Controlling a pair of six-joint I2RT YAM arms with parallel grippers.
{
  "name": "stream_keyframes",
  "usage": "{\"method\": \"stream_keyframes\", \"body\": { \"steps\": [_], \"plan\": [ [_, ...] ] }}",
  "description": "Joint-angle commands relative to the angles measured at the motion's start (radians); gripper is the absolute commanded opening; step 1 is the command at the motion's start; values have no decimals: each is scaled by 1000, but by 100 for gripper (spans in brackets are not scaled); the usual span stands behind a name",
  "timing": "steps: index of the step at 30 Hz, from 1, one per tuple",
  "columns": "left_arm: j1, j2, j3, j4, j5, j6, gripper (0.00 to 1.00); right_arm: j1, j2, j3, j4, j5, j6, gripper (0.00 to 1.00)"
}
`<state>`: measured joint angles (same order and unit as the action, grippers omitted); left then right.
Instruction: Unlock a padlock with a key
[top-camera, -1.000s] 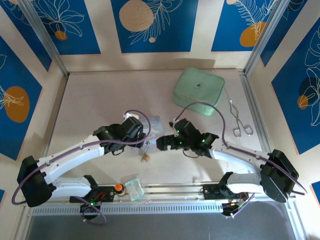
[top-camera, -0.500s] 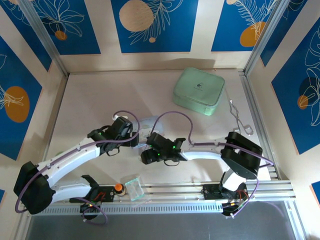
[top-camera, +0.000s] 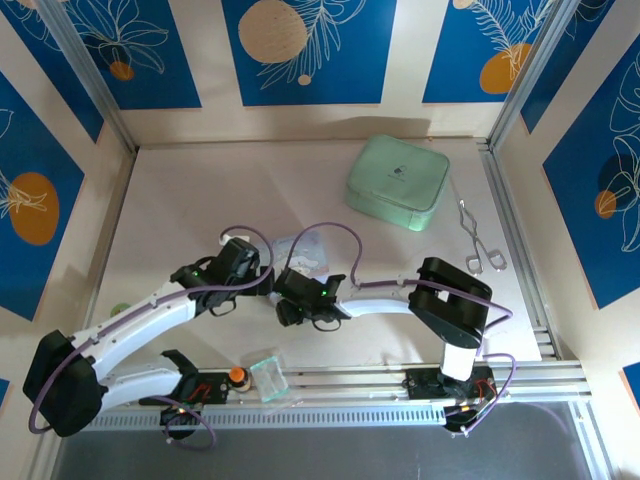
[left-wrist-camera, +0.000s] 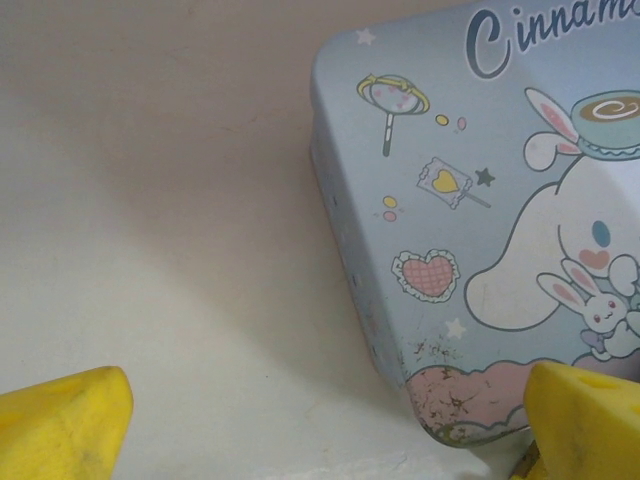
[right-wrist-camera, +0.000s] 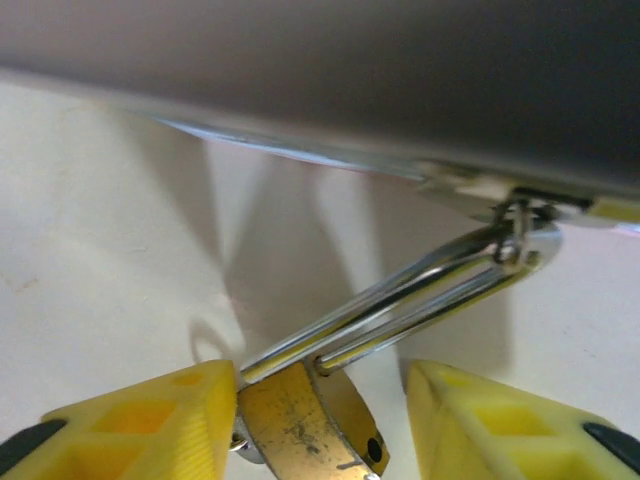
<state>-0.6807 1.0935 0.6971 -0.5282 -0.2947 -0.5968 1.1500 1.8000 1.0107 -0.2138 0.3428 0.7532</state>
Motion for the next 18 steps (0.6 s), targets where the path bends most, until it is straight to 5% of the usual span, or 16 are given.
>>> {"method": "stream_keyframes", "body": {
  "steps": [1, 6, 12, 18],
  "plan": [
    [10, -23, -15, 19, 13, -11, 99, 16, 40, 21, -66, 19, 21, 46],
    [10, -50, -4, 10, 29, -8, 100, 20, 2, -17, -102, 41, 49, 37],
    [-6, -45, 50, 9, 73, 116, 99, -10, -107, -162, 55, -29, 52, 31],
    [-157, 63, 159, -67, -126, 232, 99, -66, -183, -293, 200, -121, 85, 24]
  ]
}}
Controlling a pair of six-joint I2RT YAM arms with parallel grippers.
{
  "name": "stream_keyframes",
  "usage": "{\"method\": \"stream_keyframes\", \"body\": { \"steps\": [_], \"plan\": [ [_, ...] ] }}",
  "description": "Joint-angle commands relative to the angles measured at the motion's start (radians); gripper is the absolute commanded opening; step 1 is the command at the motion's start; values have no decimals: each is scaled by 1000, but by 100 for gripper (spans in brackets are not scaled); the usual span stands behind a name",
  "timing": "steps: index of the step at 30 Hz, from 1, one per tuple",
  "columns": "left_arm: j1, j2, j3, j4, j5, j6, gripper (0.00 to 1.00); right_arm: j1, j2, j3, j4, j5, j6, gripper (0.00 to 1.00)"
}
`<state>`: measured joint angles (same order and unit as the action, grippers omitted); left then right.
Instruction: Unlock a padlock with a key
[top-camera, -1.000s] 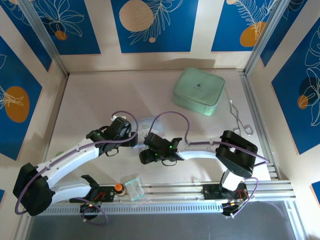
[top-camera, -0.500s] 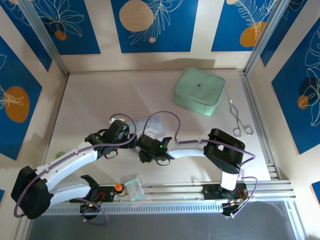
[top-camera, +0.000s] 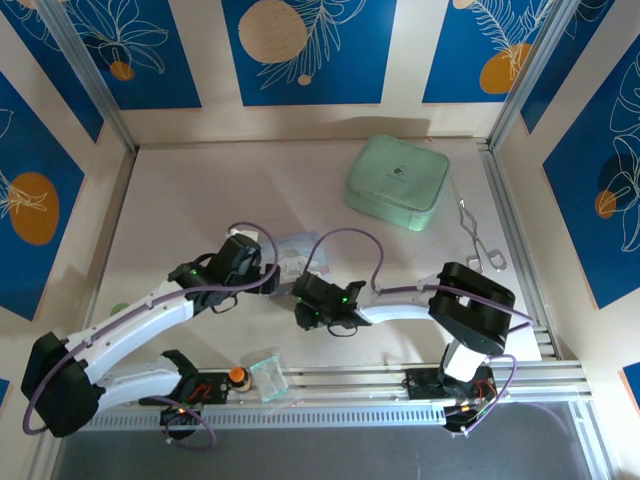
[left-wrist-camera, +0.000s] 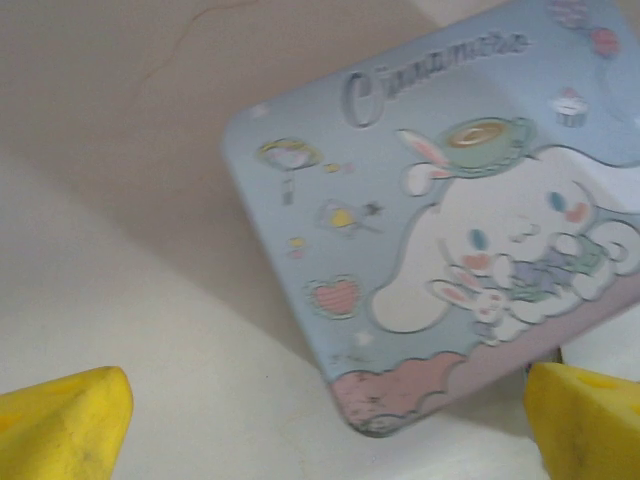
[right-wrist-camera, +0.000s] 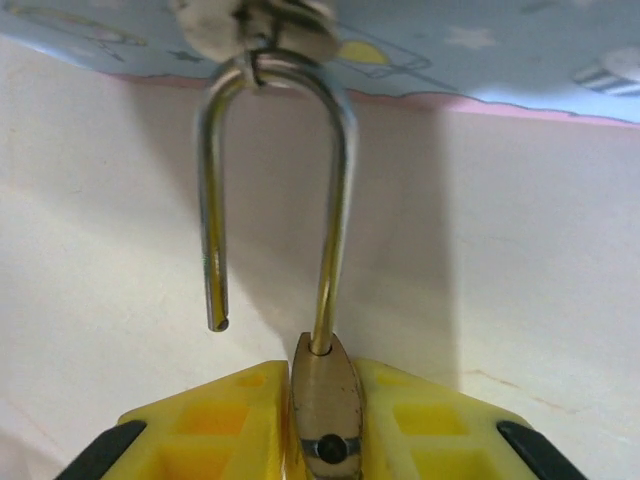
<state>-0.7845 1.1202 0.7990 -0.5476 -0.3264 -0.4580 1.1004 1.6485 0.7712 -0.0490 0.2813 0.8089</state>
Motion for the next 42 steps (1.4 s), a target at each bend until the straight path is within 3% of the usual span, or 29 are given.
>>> {"method": "stream_keyframes", "body": {
  "steps": [1, 5, 12, 19, 25, 30, 32, 36, 40, 42],
  "plan": [
    [-62, 61, 75, -56, -94, 114, 99, -25, -45, -80, 67, -76, 35, 24],
    [-68, 123, 85, -19, -58, 226, 99, -67, -72, -168, 208, -146, 48, 19],
    [-111, 253, 129, -36, -138, 370, 99, -125, -101, -248, 304, -174, 73, 12],
    [-184, 364, 140, -32, -200, 403, 76, -162, -98, -328, 441, -183, 153, 10],
    [-250, 447, 156, -60, -224, 359, 72, -155, -68, -351, 593, -119, 233, 9],
    [-256, 474, 170, -50, -203, 378, 61, -125, -20, -364, 749, -13, 331, 5],
    [-257, 485, 176, -57, -186, 388, 60, -119, 3, -354, 814, -4, 335, 5],
    [-256, 496, 185, -56, -163, 399, 46, -121, 48, -343, 904, 18, 360, 5],
    [-254, 508, 189, -62, -144, 412, 44, -134, 73, -366, 999, 32, 378, 5],
    [-257, 524, 201, -86, -148, 421, 37, -137, 67, -368, 997, 44, 380, 5]
  ]
}}
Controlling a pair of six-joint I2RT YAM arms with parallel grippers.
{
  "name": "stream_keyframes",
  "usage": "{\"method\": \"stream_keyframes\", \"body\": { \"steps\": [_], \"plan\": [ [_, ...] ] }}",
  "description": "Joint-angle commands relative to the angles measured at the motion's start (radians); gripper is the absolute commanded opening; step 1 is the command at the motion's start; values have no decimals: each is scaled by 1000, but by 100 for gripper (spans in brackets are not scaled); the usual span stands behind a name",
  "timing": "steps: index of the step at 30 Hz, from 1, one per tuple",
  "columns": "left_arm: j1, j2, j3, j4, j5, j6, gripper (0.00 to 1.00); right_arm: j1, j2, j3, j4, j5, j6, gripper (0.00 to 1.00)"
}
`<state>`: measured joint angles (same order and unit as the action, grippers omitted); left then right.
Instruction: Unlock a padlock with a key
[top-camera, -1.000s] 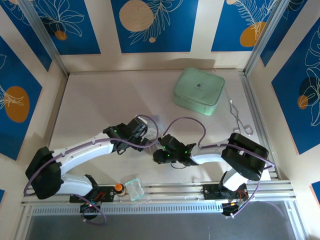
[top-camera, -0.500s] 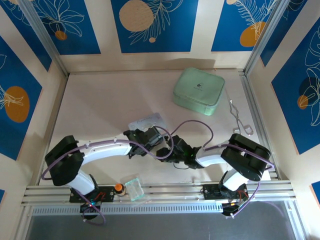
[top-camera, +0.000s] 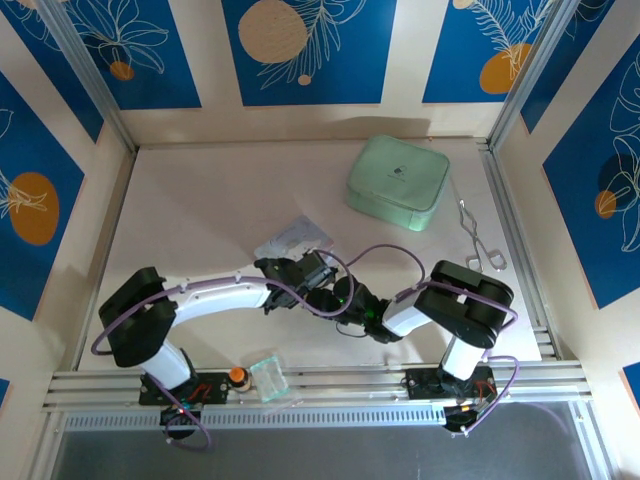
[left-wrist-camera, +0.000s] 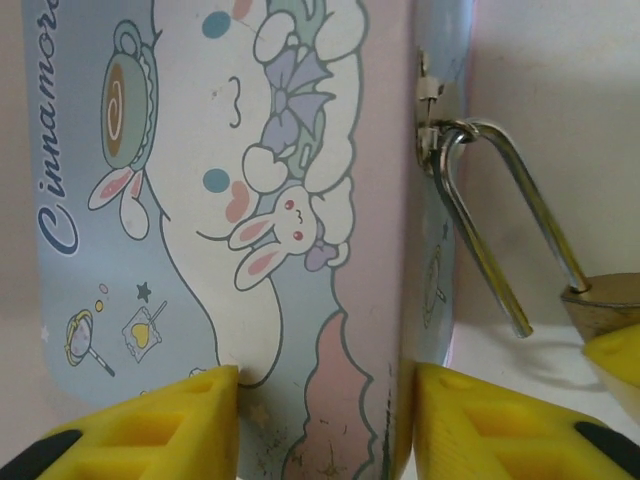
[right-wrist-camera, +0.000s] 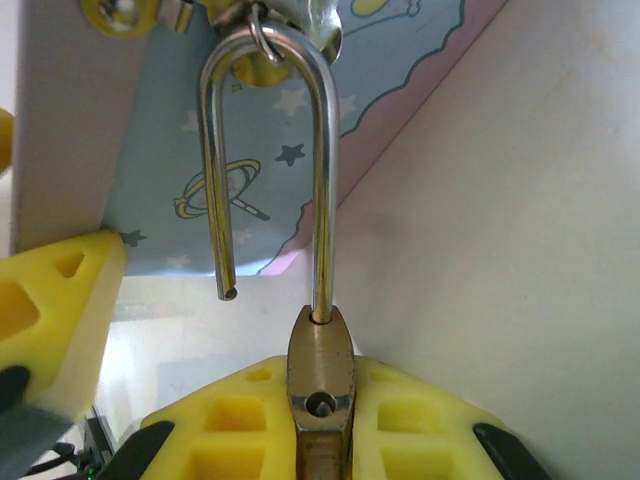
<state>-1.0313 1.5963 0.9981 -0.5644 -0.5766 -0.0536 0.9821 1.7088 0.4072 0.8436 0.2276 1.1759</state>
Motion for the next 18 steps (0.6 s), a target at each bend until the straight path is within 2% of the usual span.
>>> {"method": "stream_keyframes", "body": {
  "steps": [1, 10, 15, 18],
  "plan": [
    [-10, 51, 8, -76, 101, 16, 37, -22, 2, -5, 92, 106, 26, 5],
    [-15, 88, 41, -130, 111, 18, 33, -89, 16, -34, 136, 103, 75, 4],
    [-21, 81, 48, -128, 129, 8, 33, -101, 12, -8, 139, 83, 37, 4],
    [-23, 79, 50, -130, 130, 16, 33, -104, 56, 1, 217, 74, 45, 4]
  ]
}}
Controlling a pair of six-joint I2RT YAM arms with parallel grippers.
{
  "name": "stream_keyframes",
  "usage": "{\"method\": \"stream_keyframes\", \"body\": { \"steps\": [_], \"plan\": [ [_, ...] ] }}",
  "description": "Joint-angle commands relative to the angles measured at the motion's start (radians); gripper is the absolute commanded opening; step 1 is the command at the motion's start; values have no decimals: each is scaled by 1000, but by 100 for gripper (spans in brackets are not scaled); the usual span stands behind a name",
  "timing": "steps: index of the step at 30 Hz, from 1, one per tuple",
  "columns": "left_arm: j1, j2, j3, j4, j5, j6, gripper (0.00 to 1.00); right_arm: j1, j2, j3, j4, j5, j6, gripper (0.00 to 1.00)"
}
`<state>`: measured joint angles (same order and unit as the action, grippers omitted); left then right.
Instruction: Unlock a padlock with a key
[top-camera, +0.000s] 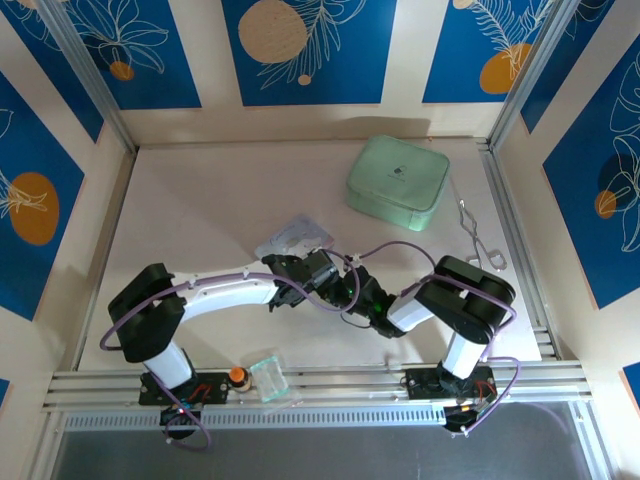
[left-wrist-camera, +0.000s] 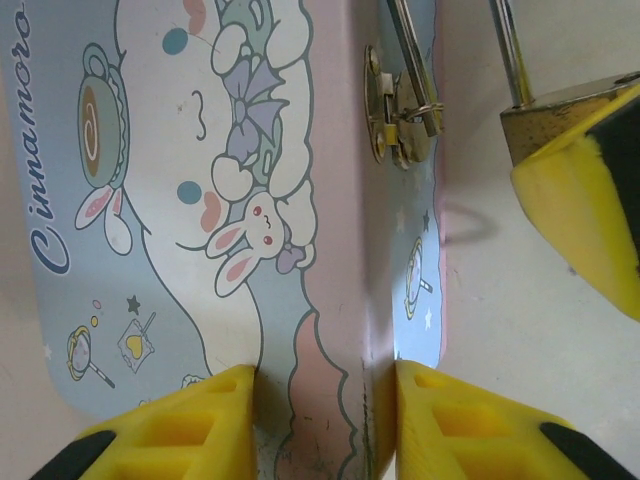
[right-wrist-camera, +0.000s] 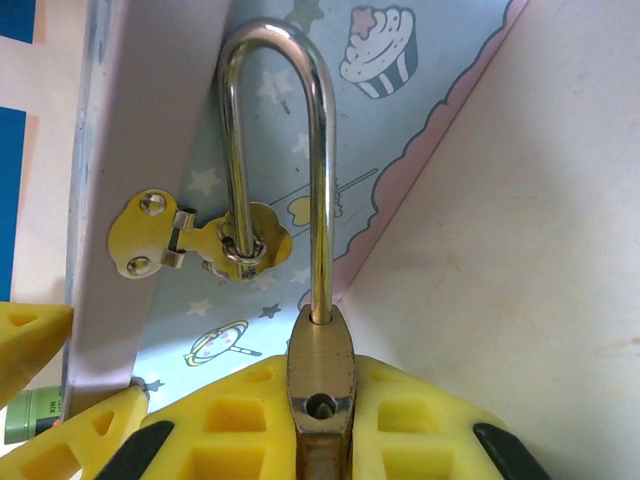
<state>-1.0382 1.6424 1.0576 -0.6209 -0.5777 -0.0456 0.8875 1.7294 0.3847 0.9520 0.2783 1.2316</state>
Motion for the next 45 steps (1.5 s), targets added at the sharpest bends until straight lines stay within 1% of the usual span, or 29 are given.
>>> {"method": "stream_keyframes", "body": {
  "steps": [1, 6, 9, 12, 17, 19, 21, 23, 25, 28, 31, 34, 35, 38, 40, 45],
  "plan": [
    [-19, 33, -9, -74, 130, 13, 33, -15, 54, 23, 143, 20, 0, 4],
    [-23, 16, -4, -83, 104, 13, 32, -37, 108, 35, 195, 0, 32, 4],
    [-23, 5, -11, -82, 81, 10, 32, -43, 93, 17, 209, 3, 25, 4],
    [-23, 0, -25, -62, 67, 8, 32, -45, 67, 9, 174, 7, 33, 3],
    [-23, 11, -27, -74, 42, -19, 32, -65, 62, -6, 165, -23, 48, 3],
    [-23, 3, -34, -65, 34, -31, 33, -91, 55, 3, 128, -86, 35, 3],
    [-23, -1, -29, -57, 21, -35, 36, -105, 42, 17, 42, -139, 33, 3],
    [-20, 6, -17, -61, -25, -42, 41, -118, 9, 18, -75, -172, 30, 3],
    [-14, 1, -17, -49, -61, -51, 46, -134, -33, 42, -254, -225, 0, 3],
    [-7, -16, -22, -25, -83, -70, 52, -160, -73, 55, -412, -306, -39, 3],
    [5, -28, -22, -22, -96, -96, 62, -196, -83, 77, -567, -392, -86, 4],
    [28, -30, -22, -19, -104, -108, 69, -233, -89, 87, -665, -478, -130, 4],
    [38, -27, -24, -21, -117, -116, 70, -245, -95, 99, -712, -502, -154, 4],
    [76, -24, -22, -41, -137, -149, 70, -283, -109, 178, -946, -519, -270, 5],
    [99, -25, -24, -45, -128, -167, 71, -306, -110, 213, -1047, -531, -337, 6],
    [117, -24, -22, -56, -150, -185, 74, -340, -135, 254, -1194, -522, -419, 7]
  ]
}}
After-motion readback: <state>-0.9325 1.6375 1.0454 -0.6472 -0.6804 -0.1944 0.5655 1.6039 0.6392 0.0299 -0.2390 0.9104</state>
